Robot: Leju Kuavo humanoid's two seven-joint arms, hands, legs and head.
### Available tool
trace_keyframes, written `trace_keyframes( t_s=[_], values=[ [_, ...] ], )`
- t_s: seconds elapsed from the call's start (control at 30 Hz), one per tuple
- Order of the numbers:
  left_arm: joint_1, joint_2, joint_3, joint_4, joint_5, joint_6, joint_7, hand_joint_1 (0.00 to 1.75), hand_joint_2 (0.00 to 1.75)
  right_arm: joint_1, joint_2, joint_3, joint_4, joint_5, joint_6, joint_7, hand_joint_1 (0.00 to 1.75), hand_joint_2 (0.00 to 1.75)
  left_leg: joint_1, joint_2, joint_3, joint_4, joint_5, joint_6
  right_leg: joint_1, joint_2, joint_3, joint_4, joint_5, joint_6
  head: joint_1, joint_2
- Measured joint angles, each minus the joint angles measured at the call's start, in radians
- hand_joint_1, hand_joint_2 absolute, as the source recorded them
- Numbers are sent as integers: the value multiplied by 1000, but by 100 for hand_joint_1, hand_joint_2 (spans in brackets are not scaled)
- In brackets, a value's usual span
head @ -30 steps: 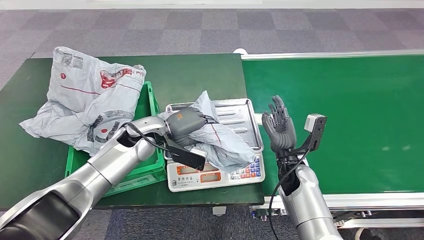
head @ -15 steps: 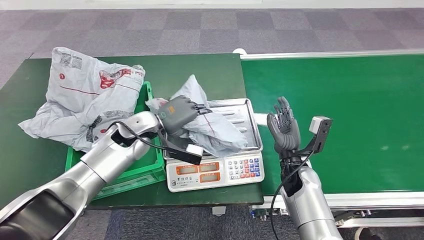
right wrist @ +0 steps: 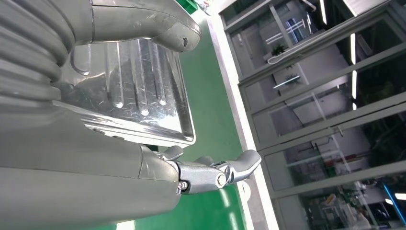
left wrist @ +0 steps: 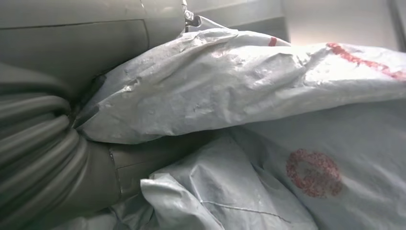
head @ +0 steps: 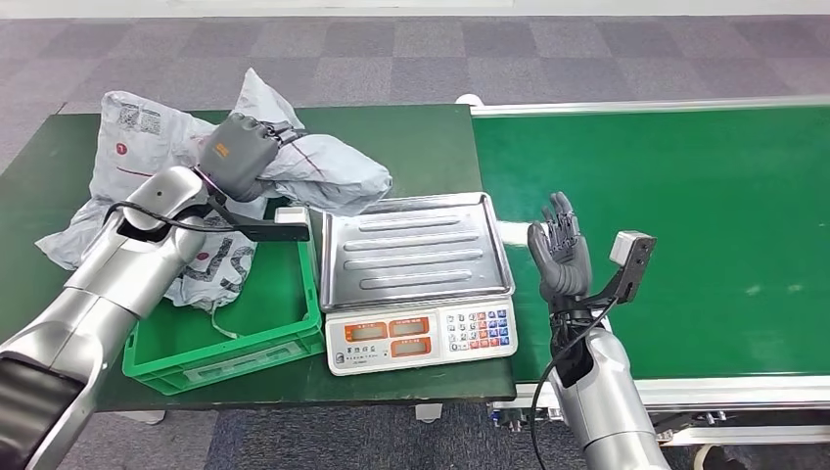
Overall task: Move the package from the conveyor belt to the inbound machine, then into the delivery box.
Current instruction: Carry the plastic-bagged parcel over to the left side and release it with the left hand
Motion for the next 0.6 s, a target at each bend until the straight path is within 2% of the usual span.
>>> trace_keyframes(
  t_s=[0.13, 0.23, 0.4, 0.6],
  values=[
    [-12, 37, 58, -8, 0, 4, 13, 175, 175, 4, -1, 0, 0, -4, 2, 0, 0, 175, 0, 1, 0, 0, 0, 0, 0, 1, -1, 0, 0, -1, 0, 0],
    [-9, 82, 111, -12, 0, 10, 22, 175, 175, 8, -1, -1, 0, -6, 4, 0, 0, 175, 0, 3, 0, 0, 0, 0, 0, 2, -2, 1, 0, -1, 0, 0],
    [68, 141, 232, -17, -35, 55, 27, 175, 175, 15, -3, -7, 0, -1, 5, -1, 0, 175, 1, 3, 0, -1, 0, -1, 1, 3, -2, 1, 0, -3, 0, 0],
    [136, 162, 327, -25, -56, 58, 20, 175, 175, 16, -3, -9, 0, 1, 5, -3, 0, 175, 1, 1, -2, -1, 0, -1, 2, 0, -3, 1, -1, -3, 0, 0]
  ],
)
